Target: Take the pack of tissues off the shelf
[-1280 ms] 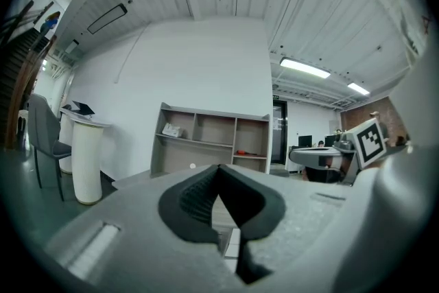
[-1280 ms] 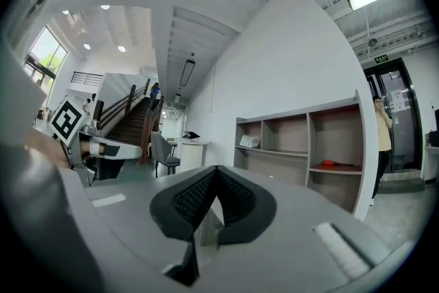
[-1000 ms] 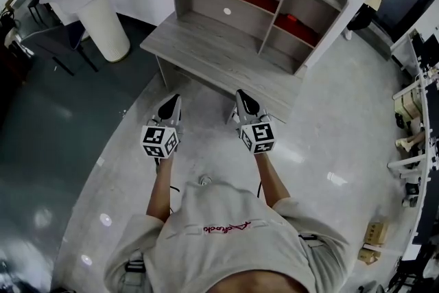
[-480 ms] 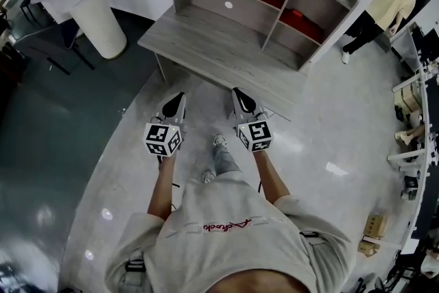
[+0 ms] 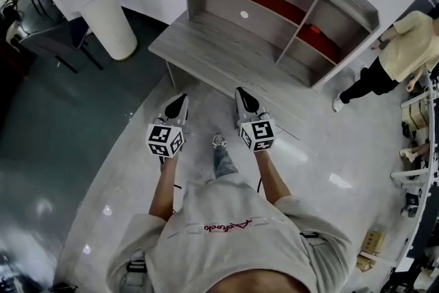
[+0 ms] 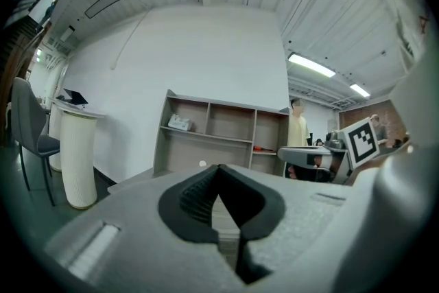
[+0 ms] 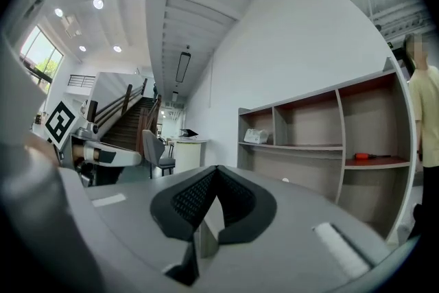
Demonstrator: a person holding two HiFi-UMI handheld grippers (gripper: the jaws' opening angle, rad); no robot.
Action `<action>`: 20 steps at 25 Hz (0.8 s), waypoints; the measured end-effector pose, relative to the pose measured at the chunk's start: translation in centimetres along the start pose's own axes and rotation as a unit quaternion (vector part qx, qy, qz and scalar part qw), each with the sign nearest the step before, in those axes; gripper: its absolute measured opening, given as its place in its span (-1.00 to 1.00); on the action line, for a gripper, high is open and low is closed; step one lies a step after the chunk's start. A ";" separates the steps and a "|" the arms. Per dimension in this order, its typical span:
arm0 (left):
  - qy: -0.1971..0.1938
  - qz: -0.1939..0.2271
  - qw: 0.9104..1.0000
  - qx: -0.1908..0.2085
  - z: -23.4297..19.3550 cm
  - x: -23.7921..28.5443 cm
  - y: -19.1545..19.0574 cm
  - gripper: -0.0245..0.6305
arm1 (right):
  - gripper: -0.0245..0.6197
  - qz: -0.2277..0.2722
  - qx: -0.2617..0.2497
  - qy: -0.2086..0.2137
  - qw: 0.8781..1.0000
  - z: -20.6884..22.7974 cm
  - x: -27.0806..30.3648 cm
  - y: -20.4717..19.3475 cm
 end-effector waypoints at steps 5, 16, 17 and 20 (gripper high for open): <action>0.005 0.000 1.000 0.003 -2.2 4.2 0.4 -0.93 | -0.90 0.003 0.000 0.001 1.000 3.0 4.4 -0.3; 0.007 0.006 1.000 0.011 -7.9 16.9 2.9 -0.93 | -0.90 0.017 -0.002 0.001 1.000 11.0 15.8 0.4; 0.006 0.006 1.000 0.013 -8.3 18.1 3.1 -0.93 | -0.90 0.019 -0.001 0.000 1.000 11.8 16.8 0.4; 0.003 0.004 1.000 0.020 -9.5 21.4 3.5 -0.93 | -0.90 0.024 0.005 0.001 1.000 14.0 19.5 0.2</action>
Point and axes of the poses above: the fingertips, and each gripper's own axes: x forward along the fingers, z to its right, y out of its top, the point moved 10 cm from there along -x, backward along the fingers, and after that the axes turned 8 degrees about z, right-handed, at the moved point
